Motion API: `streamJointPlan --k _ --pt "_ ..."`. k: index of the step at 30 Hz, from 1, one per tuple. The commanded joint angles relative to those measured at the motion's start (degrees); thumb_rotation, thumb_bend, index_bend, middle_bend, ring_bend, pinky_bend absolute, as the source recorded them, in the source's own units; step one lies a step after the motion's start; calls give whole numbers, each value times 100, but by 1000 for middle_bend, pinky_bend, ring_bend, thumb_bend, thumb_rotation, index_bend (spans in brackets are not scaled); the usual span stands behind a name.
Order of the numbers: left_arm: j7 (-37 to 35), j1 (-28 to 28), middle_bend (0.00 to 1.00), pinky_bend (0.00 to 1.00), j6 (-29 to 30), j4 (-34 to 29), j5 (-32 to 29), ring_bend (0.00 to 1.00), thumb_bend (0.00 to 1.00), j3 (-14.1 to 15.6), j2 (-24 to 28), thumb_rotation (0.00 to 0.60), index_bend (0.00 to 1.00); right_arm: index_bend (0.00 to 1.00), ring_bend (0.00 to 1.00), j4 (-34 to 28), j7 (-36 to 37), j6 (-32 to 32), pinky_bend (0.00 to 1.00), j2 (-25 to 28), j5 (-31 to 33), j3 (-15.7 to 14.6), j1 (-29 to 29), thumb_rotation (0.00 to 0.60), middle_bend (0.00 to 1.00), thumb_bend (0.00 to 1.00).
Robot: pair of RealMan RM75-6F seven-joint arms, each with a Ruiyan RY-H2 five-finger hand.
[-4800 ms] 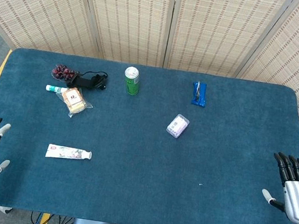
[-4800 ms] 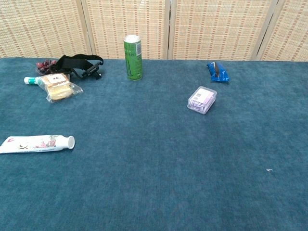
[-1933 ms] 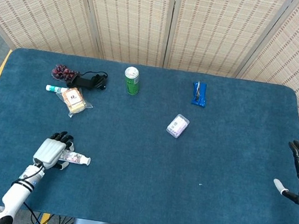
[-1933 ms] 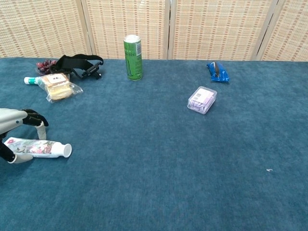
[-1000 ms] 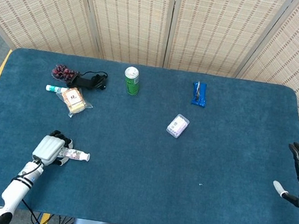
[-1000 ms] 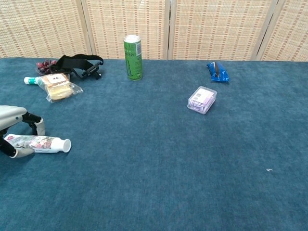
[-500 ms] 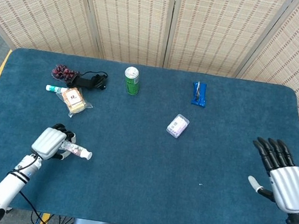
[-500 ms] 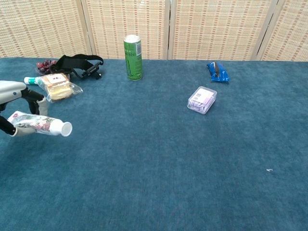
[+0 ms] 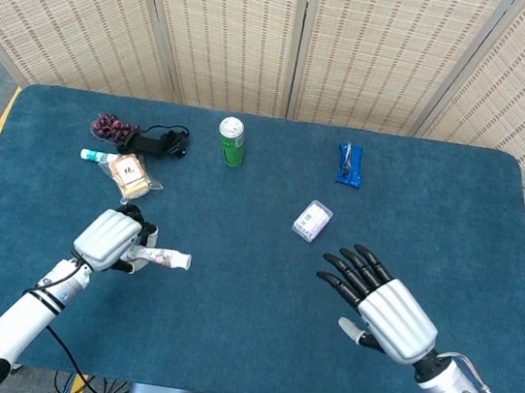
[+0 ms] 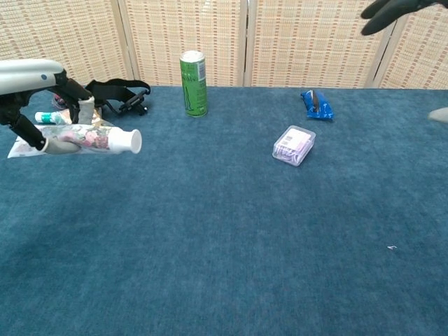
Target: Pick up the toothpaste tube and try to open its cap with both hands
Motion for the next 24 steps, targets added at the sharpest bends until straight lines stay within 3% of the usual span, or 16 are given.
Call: streamJointPlan --k 1,13,24 --pt "256 -178 619 202 -103 -336 -343 387 367 -133 149 600 556 193 0 -258 -352 -342 0 -166 210 82 219 600 94 230" --pt "884 -671 619 209 -159 -1074 -1412 387 367 -295 245 600 555 199 0 -684 -1514 -1178 0 -768 1255 375 771 600 71 216" --pt "825 -976 623 215 -147 -1404 -1855 390 368 -347 205 600 560 202 0 -519 -2097 -1563 0 -1420 2077 503 1257 600 65 214"
